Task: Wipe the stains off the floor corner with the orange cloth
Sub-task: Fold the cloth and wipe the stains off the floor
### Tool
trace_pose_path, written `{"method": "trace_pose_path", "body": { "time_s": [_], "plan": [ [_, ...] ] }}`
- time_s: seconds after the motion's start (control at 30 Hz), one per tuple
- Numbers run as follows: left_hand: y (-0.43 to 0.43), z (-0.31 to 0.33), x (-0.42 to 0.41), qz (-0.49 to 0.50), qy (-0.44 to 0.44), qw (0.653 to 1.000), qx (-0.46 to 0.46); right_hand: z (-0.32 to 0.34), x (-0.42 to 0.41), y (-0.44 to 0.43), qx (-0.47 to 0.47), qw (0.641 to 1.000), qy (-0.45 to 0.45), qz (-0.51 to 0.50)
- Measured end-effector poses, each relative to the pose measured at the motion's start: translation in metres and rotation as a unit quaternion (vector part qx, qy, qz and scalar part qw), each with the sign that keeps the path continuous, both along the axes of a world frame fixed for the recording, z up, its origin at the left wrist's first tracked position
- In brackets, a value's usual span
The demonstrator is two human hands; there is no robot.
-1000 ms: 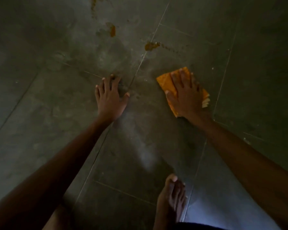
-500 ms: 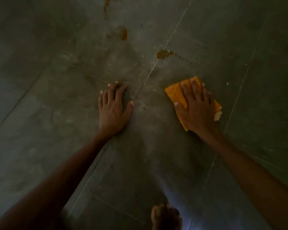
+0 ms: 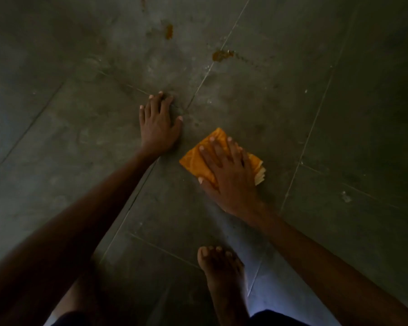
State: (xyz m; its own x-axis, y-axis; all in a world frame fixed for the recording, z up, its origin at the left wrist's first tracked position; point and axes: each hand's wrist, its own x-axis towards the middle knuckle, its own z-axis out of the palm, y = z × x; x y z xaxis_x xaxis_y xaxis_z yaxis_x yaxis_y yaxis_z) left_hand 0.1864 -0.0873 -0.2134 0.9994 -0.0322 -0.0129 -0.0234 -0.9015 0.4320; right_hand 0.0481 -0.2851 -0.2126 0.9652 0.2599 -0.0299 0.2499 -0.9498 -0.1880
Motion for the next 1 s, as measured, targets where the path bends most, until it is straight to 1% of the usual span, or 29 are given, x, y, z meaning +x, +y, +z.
{"method": "trace_pose_path", "body": {
  "time_s": [0.1,0.17,0.23,0.33,0.4,0.47,0.53,0.6,0.67,0.73,0.8,0.83,0.87,0.9,0.93,1.0],
  "plan": [
    [-0.001,0.001,-0.001,0.001,0.003,1.000,0.003,0.001,-0.008,-0.026,-0.020,0.999,-0.002,0.051],
    [-0.007,0.003,-0.003,0.021,-0.001,1.000,-0.005,0.002,-0.001,-0.049,-0.036,0.999,0.010,0.036],
    [-0.017,0.001,-0.003,0.051,-0.015,0.999,-0.002,0.001,0.015,-0.075,-0.035,0.999,0.021,-0.020],
    [-0.031,-0.001,-0.002,0.083,-0.013,0.996,0.011,-0.002,0.051,-0.108,-0.035,0.990,0.022,-0.136],
    [-0.033,-0.002,0.000,0.089,-0.010,0.996,0.008,-0.003,0.078,-0.110,-0.020,0.979,0.034,-0.201],
    [-0.030,-0.003,0.000,0.091,-0.019,0.996,0.006,-0.004,0.103,-0.092,0.002,0.972,0.045,-0.229],
    [-0.026,-0.002,-0.002,0.090,-0.030,0.996,0.004,-0.002,0.112,-0.060,0.009,0.978,0.038,-0.204],
    [-0.022,0.000,0.001,0.089,-0.039,0.995,-0.002,-0.002,0.103,-0.026,0.000,0.991,0.022,-0.131],
    [-0.019,0.007,0.009,0.120,-0.033,0.992,-0.029,-0.002,0.081,-0.004,0.001,0.998,0.011,-0.069],
    [-0.020,0.017,0.021,0.178,0.000,0.982,-0.065,-0.002,0.060,-0.003,0.011,0.999,0.010,-0.034],
    [-0.026,0.024,0.032,0.214,0.032,0.974,-0.066,-0.001,0.050,-0.021,0.013,1.000,0.012,0.014],
    [-0.030,0.026,0.036,0.214,0.039,0.974,-0.057,0.000,0.052,-0.035,0.004,0.999,0.013,0.031],
    [-0.035,0.025,0.039,0.204,0.041,0.977,-0.051,-0.003,0.058,-0.053,-0.006,1.000,0.016,0.022],
    [-0.038,0.025,0.044,0.186,0.036,0.981,-0.048,-0.006,0.072,-0.072,-0.016,1.000,0.015,-0.018],
    [-0.041,0.024,0.047,0.168,0.033,0.984,-0.046,-0.009,0.090,-0.092,-0.026,0.996,0.015,-0.082],
    [-0.044,0.021,0.056,0.136,0.032,0.990,-0.036,-0.009,0.137,-0.123,-0.023,0.975,0.034,-0.218]
  ]
}}
